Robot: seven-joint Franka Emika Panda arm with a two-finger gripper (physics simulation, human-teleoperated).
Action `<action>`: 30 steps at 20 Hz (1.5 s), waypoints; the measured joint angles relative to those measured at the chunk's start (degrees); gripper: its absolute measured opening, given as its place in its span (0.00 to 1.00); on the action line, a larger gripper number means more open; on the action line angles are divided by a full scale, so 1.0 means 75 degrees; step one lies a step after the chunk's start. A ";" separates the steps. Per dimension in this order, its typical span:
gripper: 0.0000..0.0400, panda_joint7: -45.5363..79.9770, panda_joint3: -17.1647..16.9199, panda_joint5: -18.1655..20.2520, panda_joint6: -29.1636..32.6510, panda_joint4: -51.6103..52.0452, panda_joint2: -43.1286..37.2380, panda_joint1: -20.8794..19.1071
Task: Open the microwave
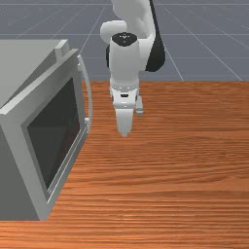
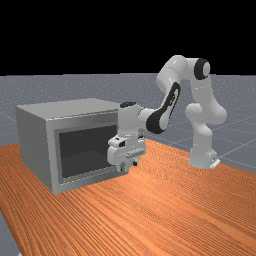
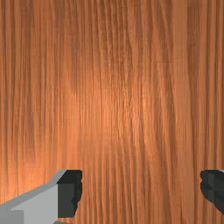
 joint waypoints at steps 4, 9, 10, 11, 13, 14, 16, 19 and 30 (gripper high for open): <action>0.92 0.0280 -0.0055 0.0025 -0.0077 -0.0001 -0.0064 0.0033; 0.13 0.6691 -0.0831 -0.0082 -0.2724 -0.0043 -0.2446 0.0016; 0.08 0.8482 -0.0893 -0.0097 -0.2883 -0.0064 -0.2637 -0.0002; 0.05 1.0117 -0.0921 -0.0089 -0.3026 -0.0058 -0.2704 0.0007; 0.02 1.1688 -0.0933 -0.0041 -0.3190 -0.0062 -0.2725 0.0039; 0.01 1.2044 -0.0938 -0.0024 -0.3244 -0.0075 -0.2727 0.0045; 0.00 1.2383 -0.0946 -0.0003 -0.3459 -0.0054 -0.2735 0.0059; 0.00 1.2540 -0.0959 -0.0029 -0.4302 -0.0027 -0.3128 0.0053; 0.97 1.2609 -0.1892 -0.0034 -0.4677 0.0994 -0.3679 -0.0848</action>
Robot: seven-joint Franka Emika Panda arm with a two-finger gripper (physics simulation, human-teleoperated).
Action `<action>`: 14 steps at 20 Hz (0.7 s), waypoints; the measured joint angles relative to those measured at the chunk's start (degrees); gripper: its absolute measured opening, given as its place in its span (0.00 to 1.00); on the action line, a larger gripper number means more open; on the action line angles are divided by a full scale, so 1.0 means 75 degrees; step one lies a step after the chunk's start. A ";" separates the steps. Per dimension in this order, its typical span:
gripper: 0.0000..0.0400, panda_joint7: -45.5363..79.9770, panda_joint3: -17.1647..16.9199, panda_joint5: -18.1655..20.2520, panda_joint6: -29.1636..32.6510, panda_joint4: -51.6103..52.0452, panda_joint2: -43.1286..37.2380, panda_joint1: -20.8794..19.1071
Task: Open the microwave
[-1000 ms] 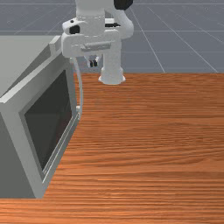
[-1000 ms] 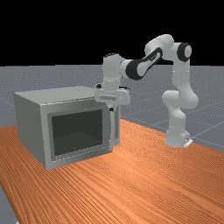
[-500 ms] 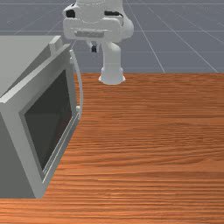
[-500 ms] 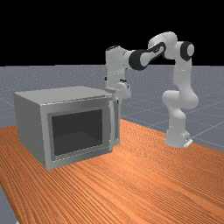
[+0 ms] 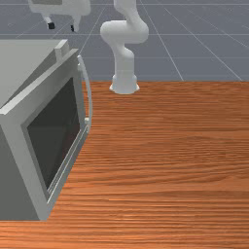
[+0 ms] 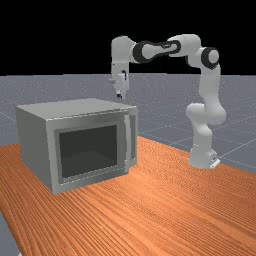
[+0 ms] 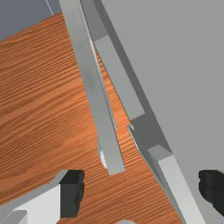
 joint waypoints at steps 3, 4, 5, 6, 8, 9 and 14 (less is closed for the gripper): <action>0.99 0.0023 -0.0024 0.0001 0.0073 0.0160 0.0098 -0.0044; 1.00 0.0032 -0.0016 0.0006 0.0141 0.0202 0.0201 -0.0043; 1.00 0.0033 -0.0012 0.0014 0.0168 0.0329 0.0351 -0.0037; 1.00 0.0034 -0.0014 0.0019 0.0176 0.0421 0.0451 -0.0029; 0.37 0.0030 -0.0049 0.0025 0.0174 0.0521 0.0538 -0.0043; 0.22 0.0024 -0.0077 0.0024 0.0171 0.0542 0.0535 -0.0063; 0.02 -0.0014 -0.0270 0.0075 -0.0050 0.0590 0.0312 -0.0270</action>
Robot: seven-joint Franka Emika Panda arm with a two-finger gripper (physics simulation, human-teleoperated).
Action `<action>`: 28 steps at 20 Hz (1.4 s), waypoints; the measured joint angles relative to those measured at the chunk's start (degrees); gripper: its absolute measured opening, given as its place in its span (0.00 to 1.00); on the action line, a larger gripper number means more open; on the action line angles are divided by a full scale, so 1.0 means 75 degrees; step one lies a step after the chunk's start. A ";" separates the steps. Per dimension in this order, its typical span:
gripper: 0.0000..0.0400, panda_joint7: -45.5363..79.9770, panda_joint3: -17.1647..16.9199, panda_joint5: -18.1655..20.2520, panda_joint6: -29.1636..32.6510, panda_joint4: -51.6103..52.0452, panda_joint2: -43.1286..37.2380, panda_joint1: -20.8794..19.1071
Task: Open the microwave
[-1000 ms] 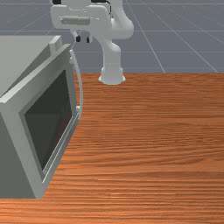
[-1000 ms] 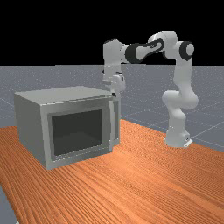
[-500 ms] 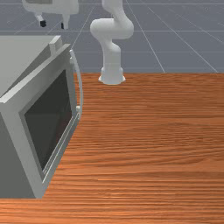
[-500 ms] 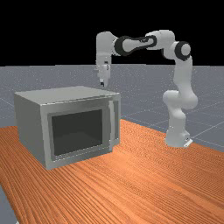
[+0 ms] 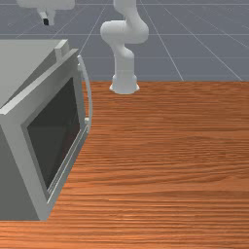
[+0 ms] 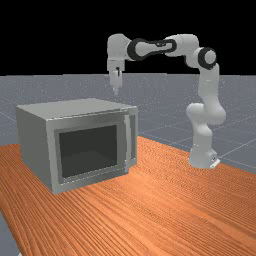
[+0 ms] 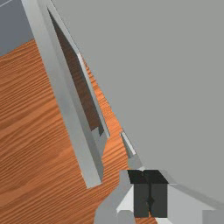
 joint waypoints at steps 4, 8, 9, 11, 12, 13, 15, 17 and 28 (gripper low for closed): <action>0.00 -0.0014 0.0065 0.0002 0.0538 -0.0076 0.0184 0.0045; 0.00 -0.0006 0.0096 -0.0026 0.1357 -0.0249 0.0426 0.0084; 0.00 -0.0009 0.0099 -0.0030 0.1483 -0.0276 0.0482 0.0088; 0.00 -0.0019 0.0121 -0.0023 0.1819 -0.0425 0.0633 0.0091; 0.00 -0.0028 0.0161 -0.0062 0.2036 -0.0673 0.0648 0.0120; 0.00 -0.0021 0.0210 -0.0276 0.2305 -0.0940 0.0648 0.0170; 0.13 -0.0030 0.0314 -0.0543 0.2889 -0.1324 0.0487 0.0255; 0.00 -0.0046 0.0438 -0.0643 0.3572 -0.1783 0.0454 0.0300; 0.00 0.0272 0.2109 -0.0583 0.4167 -0.2388 0.0105 -0.0310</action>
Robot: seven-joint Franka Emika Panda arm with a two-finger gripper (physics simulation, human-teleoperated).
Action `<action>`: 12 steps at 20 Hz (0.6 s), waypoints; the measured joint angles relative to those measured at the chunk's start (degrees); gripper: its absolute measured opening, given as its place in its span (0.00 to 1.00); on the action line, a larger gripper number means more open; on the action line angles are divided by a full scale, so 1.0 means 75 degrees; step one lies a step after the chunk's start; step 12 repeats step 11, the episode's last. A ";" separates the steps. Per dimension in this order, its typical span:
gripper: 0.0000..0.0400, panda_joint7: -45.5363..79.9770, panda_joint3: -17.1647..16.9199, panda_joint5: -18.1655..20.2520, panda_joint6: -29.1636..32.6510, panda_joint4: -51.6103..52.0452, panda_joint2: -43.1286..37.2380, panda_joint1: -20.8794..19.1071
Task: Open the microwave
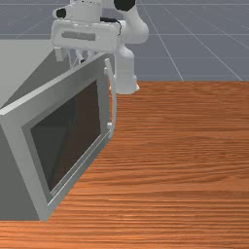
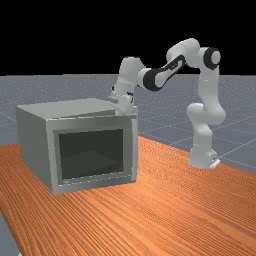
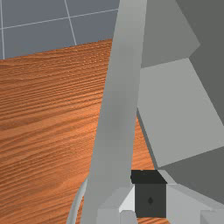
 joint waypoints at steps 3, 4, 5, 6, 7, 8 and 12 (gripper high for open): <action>0.00 0.0067 0.0548 0.0091 -0.0007 0.0270 0.0266 -0.0128; 0.00 0.0080 0.0739 0.0166 -0.0038 0.0518 0.0479 -0.0073; 0.00 0.0085 0.0906 0.0295 -0.0161 0.0914 0.0805 -0.0007; 0.00 0.0092 0.1035 0.0364 -0.0489 0.1460 0.1228 0.0068; 0.00 0.0105 0.1132 0.0399 -0.0918 0.2147 0.1725 0.0157; 0.00 0.0126 0.1208 0.0409 -0.1264 0.2846 0.2218 0.0269; 0.00 0.0173 0.1329 0.0451 -0.1694 0.4423 0.3343 0.0537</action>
